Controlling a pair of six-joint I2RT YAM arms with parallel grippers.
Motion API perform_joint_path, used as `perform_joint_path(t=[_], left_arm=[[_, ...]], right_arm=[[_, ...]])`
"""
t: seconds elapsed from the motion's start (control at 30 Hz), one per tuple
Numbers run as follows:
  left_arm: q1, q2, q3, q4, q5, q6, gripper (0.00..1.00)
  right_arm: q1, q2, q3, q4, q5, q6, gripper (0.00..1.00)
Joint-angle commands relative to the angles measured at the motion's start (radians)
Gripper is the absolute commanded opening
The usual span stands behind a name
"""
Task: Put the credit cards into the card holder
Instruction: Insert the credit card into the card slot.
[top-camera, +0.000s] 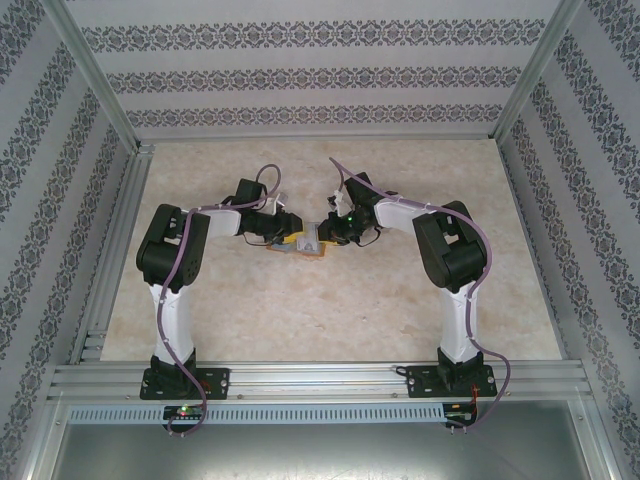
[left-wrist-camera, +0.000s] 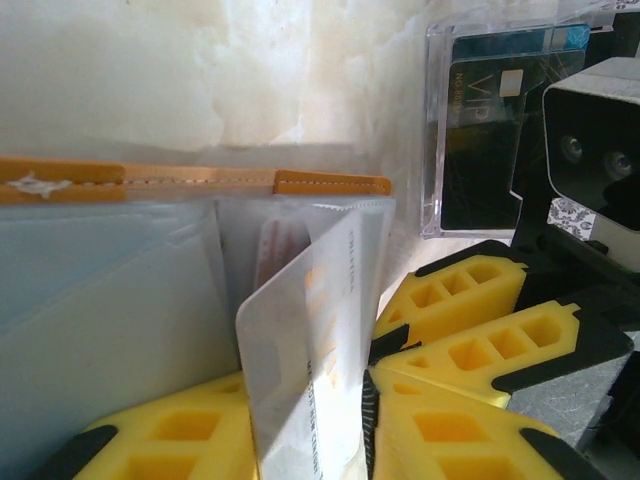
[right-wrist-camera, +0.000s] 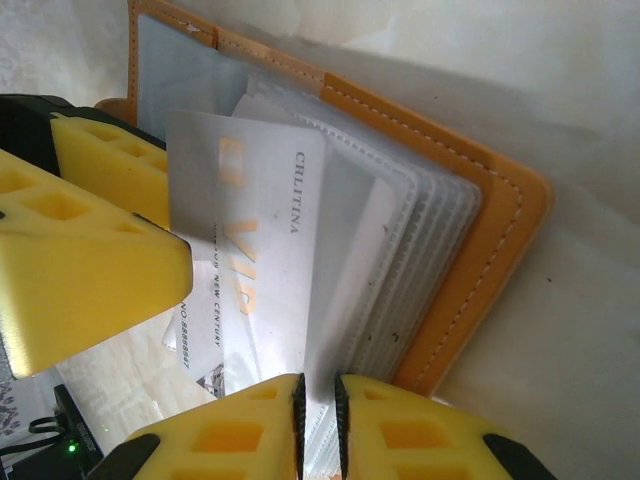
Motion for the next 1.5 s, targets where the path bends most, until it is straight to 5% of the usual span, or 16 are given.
perform_joint_path(t=[0.0, 0.33, 0.57, 0.77, 0.93, 1.47], left_arm=[[-0.012, 0.005, 0.018, -0.136, -0.096, 0.06, 0.35], [-0.008, -0.07, 0.108, -0.399, -0.282, 0.194, 0.39], [-0.008, -0.078, 0.11, -0.376, -0.265, 0.167, 0.38], [-0.008, -0.06, 0.121, -0.353, -0.251, 0.144, 0.19], [-0.007, -0.033, 0.135, -0.337, -0.244, 0.13, 0.14], [-0.012, -0.005, 0.197, -0.395, -0.247, 0.158, 0.14]], right_arm=[[0.02, 0.012, -0.006, -0.022, 0.024, -0.033, 0.2], [0.018, 0.01, -0.011, -0.026, 0.03, -0.039, 0.2], [0.016, 0.005, -0.014, -0.028, 0.033, -0.043, 0.2], [0.016, 0.009, -0.011, -0.03, 0.031, -0.042, 0.2], [0.015, 0.001, -0.014, -0.036, 0.036, -0.046, 0.2], [0.011, 0.006, -0.011, -0.048, 0.039, -0.053, 0.2]])
